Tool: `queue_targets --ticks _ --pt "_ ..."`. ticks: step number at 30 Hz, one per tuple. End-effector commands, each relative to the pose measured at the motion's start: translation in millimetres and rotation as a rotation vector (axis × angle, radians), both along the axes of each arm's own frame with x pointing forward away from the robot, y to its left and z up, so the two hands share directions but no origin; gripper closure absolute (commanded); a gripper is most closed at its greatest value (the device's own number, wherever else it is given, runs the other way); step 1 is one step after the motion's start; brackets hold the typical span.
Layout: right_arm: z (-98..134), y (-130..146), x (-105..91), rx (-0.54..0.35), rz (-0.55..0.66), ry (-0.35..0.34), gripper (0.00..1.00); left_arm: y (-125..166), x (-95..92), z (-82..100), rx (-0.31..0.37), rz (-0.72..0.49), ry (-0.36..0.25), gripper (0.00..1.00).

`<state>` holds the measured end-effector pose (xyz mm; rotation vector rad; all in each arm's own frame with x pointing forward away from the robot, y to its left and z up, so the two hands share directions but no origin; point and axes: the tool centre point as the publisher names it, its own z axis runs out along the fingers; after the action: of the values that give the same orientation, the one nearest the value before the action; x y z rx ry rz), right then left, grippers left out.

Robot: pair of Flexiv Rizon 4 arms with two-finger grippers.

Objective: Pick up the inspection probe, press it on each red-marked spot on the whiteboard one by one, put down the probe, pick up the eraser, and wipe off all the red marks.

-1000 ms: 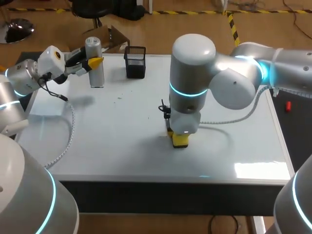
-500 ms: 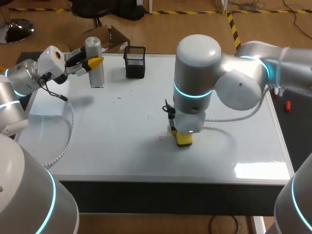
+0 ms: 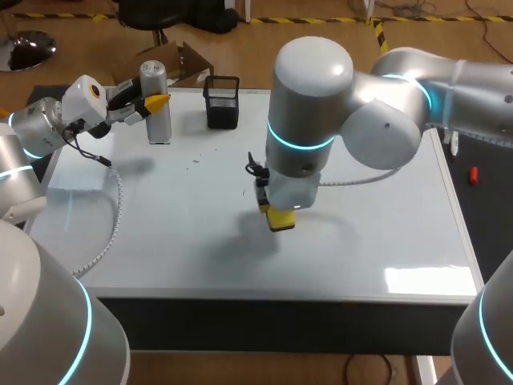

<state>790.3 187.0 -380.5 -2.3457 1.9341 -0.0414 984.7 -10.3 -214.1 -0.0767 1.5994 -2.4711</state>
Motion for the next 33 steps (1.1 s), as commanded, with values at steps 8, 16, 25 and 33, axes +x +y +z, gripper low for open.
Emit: queue_targets --ticks 8,16,25,33 --pt "-26 37 5.1 -0.023 0.057 0.041 1.00 0 -0.5 0.9 0.000 0.001 -0.002 1.00" --pt "-46 42 1.1 -0.036 0.068 0.093 1.00 0 -0.5 0.9 0.000 0.001 -0.002 1.00" --pt "-67 36 -4.2 -0.045 0.049 0.139 1.00 0 -0.5 0.9 0.000 0.001 -0.002 1.00" --pt "-79 21 -6.3 -0.067 0.014 0.142 1.00 0 -0.5 0.9 0.000 0.001 -0.002 1.00"
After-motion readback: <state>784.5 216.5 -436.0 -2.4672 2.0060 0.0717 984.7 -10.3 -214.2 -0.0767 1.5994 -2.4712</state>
